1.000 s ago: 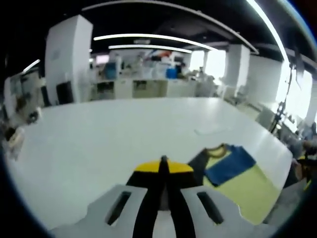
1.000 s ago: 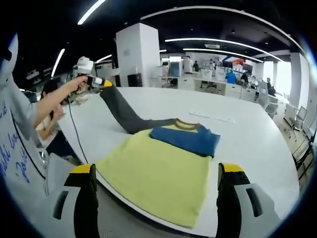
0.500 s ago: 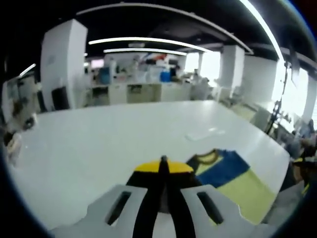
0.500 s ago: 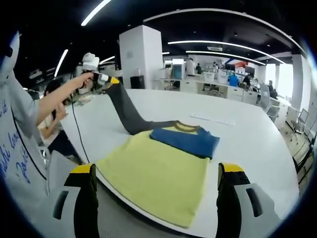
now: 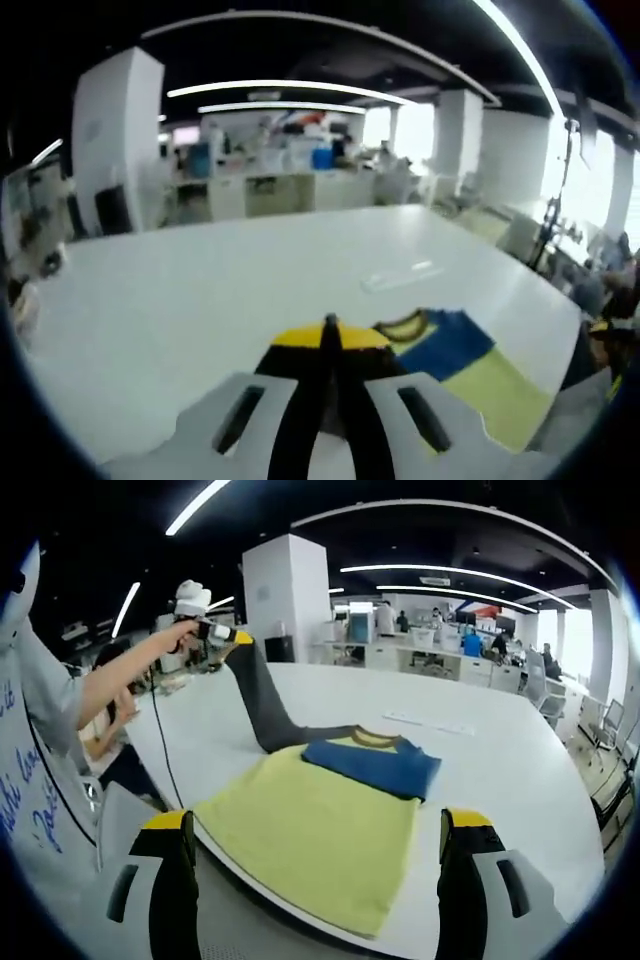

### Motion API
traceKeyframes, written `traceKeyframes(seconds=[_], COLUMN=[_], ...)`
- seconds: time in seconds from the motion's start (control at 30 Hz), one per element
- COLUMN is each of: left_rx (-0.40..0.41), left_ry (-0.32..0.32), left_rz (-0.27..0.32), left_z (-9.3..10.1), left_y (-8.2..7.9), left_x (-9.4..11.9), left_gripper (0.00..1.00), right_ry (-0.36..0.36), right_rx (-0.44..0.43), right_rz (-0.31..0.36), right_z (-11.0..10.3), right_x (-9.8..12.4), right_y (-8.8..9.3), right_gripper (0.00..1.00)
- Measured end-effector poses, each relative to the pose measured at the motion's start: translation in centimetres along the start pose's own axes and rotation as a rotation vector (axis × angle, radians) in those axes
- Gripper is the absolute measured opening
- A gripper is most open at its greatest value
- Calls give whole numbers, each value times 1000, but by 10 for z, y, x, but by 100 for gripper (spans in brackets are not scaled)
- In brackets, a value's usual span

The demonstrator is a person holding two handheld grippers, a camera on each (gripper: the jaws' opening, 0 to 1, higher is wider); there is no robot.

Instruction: Fold the garment on the visible template until the final outline fits inside the template.

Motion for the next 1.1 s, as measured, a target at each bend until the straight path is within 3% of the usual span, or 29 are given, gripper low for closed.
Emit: traceKeyframes(seconds=[0.7, 1.1], left_rx=[-48, -63], left_ry=[74, 108], left_rz=[6, -8], left_z=[44, 64], left_y=[-17, -18], left_x=[-25, -41], left_gripper=[0, 0], right_ry=[3, 10], right_rx=[-11, -27], right_rz=[8, 16], right_z=[-2, 1], right_x=[7, 8], right_y=[2, 5], right_gripper=[100, 100])
Point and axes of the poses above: the point that each gripper's makers call its tool centre point, and the gripper's own axes: x roughly backward along the fingers, z roughly to its right, y roughly out of its underside, the point moved 4 cm from there along x, roughly backward along the fingers, and after that the axes turned 8 degrees about x, right-handed, at the moved point
